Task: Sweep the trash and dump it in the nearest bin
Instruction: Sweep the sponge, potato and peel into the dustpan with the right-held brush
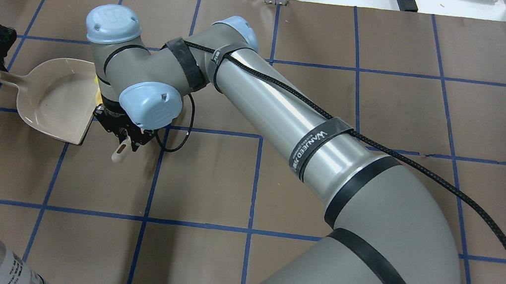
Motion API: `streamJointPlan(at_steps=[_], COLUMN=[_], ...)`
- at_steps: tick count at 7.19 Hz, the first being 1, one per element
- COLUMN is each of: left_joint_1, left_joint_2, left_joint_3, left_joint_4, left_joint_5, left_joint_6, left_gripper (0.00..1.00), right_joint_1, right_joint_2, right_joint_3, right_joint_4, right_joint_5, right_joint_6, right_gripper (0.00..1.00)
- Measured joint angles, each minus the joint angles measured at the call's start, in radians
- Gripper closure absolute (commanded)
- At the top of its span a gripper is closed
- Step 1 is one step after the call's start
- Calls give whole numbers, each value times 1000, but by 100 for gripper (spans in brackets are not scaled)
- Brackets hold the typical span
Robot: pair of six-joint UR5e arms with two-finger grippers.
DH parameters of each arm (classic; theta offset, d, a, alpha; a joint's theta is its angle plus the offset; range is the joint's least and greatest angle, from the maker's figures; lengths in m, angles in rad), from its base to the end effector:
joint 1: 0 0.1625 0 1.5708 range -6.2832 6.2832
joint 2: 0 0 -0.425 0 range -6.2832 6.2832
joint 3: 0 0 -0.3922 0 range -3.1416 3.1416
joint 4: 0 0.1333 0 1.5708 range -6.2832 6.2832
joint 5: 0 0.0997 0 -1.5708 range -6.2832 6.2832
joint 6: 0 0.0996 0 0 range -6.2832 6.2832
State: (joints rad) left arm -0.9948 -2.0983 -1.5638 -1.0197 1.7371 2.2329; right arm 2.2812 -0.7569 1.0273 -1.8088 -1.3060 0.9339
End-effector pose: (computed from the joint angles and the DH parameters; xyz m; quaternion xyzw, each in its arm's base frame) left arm 0.2598 -0.6145 0.2395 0.7334 0.6745 0.0794 0.0288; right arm 0.6317 -0.4900 0.2503 0.1127 0.9847 0.1076 0.0781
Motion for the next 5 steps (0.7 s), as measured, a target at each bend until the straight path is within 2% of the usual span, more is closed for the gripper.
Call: streamJointPlan(at_steps=[5], left_joint_1=[-10], left_joint_2=[-5], left_joint_3=[2], left_joint_4=[4], left_joint_5=[30], left_joint_6=[0], left_gripper=[100], right_joint_1=[52], right_joint_2=[122], right_joint_3=[-174], right_joint_4=[-29], right_joint_5=[22], right_joint_6=[75], right_gripper=[100])
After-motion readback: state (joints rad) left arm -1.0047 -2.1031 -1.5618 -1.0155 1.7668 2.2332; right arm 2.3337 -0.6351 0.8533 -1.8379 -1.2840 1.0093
